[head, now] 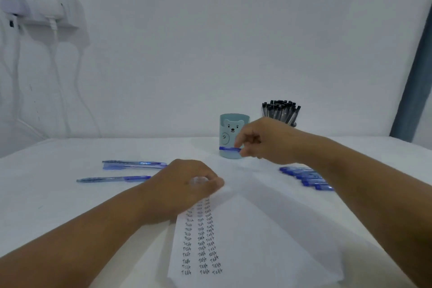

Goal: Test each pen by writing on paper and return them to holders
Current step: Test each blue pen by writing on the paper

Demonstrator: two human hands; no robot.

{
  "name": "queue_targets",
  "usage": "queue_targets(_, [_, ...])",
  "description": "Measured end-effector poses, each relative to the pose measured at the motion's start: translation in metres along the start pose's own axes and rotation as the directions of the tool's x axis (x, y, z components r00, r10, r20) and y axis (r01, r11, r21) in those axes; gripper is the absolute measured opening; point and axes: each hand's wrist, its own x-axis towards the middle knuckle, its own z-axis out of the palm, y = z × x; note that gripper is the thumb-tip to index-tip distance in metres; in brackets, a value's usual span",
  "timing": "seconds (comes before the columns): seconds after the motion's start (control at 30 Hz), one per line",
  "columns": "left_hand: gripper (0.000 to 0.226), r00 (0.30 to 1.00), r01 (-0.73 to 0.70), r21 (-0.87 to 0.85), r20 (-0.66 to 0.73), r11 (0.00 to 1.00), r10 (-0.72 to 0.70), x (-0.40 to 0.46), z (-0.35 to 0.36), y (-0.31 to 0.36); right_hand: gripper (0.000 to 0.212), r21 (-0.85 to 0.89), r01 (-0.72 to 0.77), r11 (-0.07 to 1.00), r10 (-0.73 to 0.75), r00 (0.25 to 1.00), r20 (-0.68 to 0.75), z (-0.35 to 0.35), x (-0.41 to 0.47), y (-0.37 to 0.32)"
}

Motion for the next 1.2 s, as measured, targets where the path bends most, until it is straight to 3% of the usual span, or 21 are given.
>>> queue_targets(0.27, [0.037, 0.998, -0.061, 0.101, 0.005, 0.993, 0.061, -0.003, 0.008, -0.002, 0.012, -0.277, -0.202, 0.939, 0.248, 0.959, 0.139, -0.032, -0.081, 0.047])
queue_targets(0.47, [0.044, 0.994, -0.107, 0.124, -0.008, 0.987, 0.109, -0.004, 0.010, 0.000, 0.019, -0.386, -0.272, 0.881, 0.333, 0.938, 0.099, -0.042, -0.111, 0.065])
queue_targets(0.57, [0.037, 0.994, -0.105, 0.127, -0.014, 0.986, 0.107, -0.004, 0.011, 0.001, 0.026, -0.397, -0.288, 0.871, 0.340, 0.938, 0.066, -0.042, -0.112, 0.072])
queue_targets(0.73, [0.028, 0.993, -0.111, 0.127, -0.027, 0.986, 0.115, -0.005, 0.012, 0.003, 0.027, -0.380, -0.248, 0.891, 0.295, 0.953, 0.070, -0.039, -0.108, 0.071])
queue_targets(0.93, [0.016, 0.987, -0.131, 0.092, -0.081, 0.987, 0.139, -0.003, 0.006, 0.003, 0.033, -0.235, -0.108, 0.966, 0.139, 0.983, 0.120, -0.018, -0.078, 0.032])
queue_targets(1.03, [0.002, 0.979, -0.113, 0.126, -0.154, 0.986, 0.132, 0.000, -0.004, -0.005, 0.022, -0.191, -0.016, 0.981, 0.043, 0.990, 0.136, 0.002, -0.052, 0.008])
queue_targets(1.2, [0.025, 0.979, -0.005, 0.202, -0.196, 0.979, 0.046, -0.001, -0.041, -0.027, 0.010, -0.152, 0.111, 0.982, -0.082, 0.979, 0.186, 0.033, -0.009, -0.024])
